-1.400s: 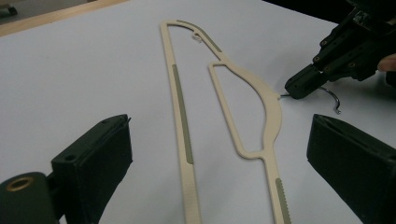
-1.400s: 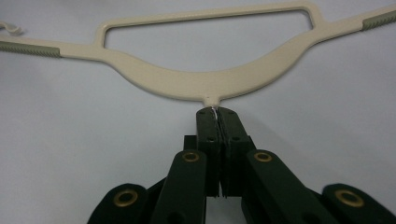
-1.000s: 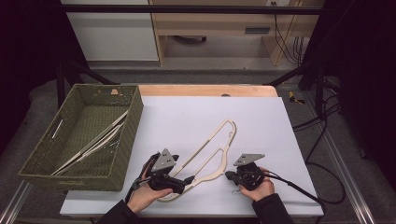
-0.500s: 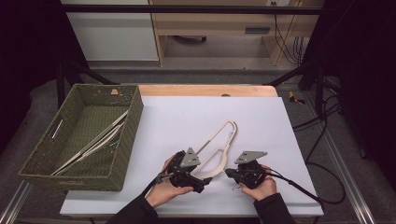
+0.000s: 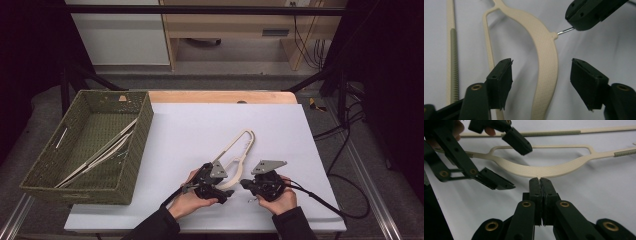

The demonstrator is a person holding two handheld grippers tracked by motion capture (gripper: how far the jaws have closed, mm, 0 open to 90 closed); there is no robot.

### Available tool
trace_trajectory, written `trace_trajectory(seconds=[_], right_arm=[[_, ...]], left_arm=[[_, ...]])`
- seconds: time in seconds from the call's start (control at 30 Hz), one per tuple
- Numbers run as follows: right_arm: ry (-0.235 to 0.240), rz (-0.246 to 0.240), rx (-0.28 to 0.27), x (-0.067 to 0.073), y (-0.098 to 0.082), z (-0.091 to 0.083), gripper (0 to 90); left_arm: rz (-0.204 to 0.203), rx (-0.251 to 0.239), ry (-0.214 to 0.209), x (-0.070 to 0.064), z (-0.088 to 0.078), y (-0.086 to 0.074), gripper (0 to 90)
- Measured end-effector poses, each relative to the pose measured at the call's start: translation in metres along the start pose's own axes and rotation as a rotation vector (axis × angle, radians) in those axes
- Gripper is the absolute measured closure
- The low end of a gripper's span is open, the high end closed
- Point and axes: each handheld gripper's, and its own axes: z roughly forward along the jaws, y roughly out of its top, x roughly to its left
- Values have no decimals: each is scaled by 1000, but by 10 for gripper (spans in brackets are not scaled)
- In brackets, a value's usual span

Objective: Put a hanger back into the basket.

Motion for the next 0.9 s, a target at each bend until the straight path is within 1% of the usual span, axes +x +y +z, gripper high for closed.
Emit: trace_trajectory(seconds=[0.03, 0.13, 0.2, 0.27, 0.3, 0.4, 0.43, 0.47, 0.5, 0.53, 0.57, 0.63, 0.67, 0.77, 0.83, 0.87, 0.9], right_arm=[[4, -4, -4, 0, 0, 0, 892], [-1, -16, -4, 0, 2, -2, 892], [-2, -15, -6, 1, 3, -3, 892], [2, -10, -12, 2, 4, -4, 892], [5, -16, -13, 1, 5, -5, 892], [3, -6, -17, 3, 7, -6, 892], [10, -21, -21, 2, 7, -7, 892], [9, -26, -23, 3, 7, -8, 892], [11, -26, -25, 3, 8, -8, 892], [11, -25, -26, 4, 8, -8, 891], [12, -25, -27, 4, 8, -8, 891], [13, -16, -33, 4, 8, -8, 891], [14, -19, -34, 4, 8, -8, 890], [21, -16, -49, 5, 8, -11, 887], [29, -22, -75, 4, 9, -15, 879], [33, -27, -96, 4, 9, -18, 854], [34, -21, -119, 4, 9, -22, 829]], left_arm=[[0, -4, -5, 0, 1, 0, 393], [7, 9, -6, -2, 2, 2, 474], [8, 13, 2, -4, 1, 3, 516], [24, 21, 18, -5, 1, 4, 551], [25, 22, 22, -6, 1, 5, 571], [32, 33, 33, -9, 2, 6, 627], [35, 36, 44, -10, 2, 7, 641], [45, 47, 71, -12, 2, 7, 651], [50, 54, 95, -14, 2, 8, 675], [47, 54, 107, -15, 2, 8, 696], [42, 46, 108, -15, 2, 8, 705], [39, 52, 109, -15, 1, 9, 708], [37, 49, 109, -15, 1, 9, 708], [53, 51, 116, -15, -3, 9, 714], [52, 39, 123, -16, -6, 10, 719], [52, 35, 126, -16, -7, 10, 722], [49, 31, 127, -15, -9, 11, 725]])
